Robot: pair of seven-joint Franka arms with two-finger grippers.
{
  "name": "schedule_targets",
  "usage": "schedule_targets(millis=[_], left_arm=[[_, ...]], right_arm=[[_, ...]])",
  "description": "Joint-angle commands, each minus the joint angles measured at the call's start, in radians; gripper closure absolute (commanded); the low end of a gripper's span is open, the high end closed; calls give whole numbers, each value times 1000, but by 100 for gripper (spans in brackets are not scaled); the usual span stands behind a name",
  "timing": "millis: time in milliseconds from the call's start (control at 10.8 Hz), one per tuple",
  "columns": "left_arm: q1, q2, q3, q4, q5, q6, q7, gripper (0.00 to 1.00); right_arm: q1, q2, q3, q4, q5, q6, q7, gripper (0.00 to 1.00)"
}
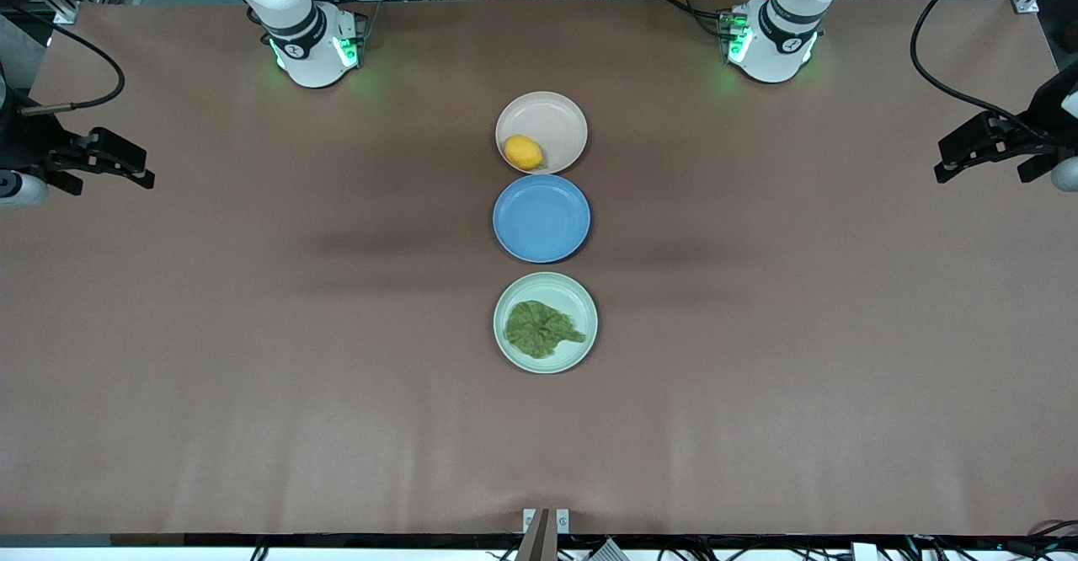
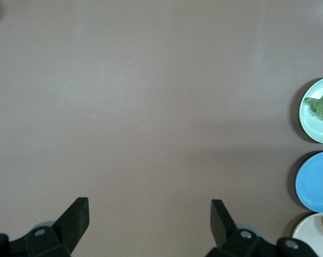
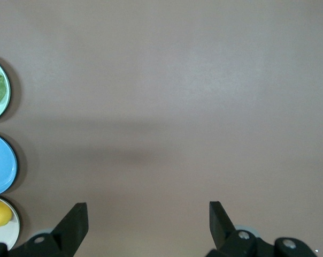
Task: Pick lemon and lettuce from plates
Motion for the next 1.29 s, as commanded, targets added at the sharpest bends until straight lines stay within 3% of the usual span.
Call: schedule_targets(millis=[0, 462, 740, 1017, 1202], left_arm=[[1, -11, -3, 1, -18, -1, -17, 0], [-17, 51, -51, -31, -110, 24, -77, 0], [-66, 150, -127, -32, -112, 148, -207, 0], [-167, 282, -126, -34, -110, 315, -239, 0], [-247, 363, -126, -32, -19, 430, -325, 0]], right_arm=[[-1, 0, 5, 16, -14, -17, 15, 0], [5, 2, 6, 15, -14, -16, 15, 0], [5, 5, 8, 12, -14, -17, 16, 0], [31, 22, 8, -33, -3, 6, 36, 0], [75, 28, 9, -82, -3, 27, 135, 0]])
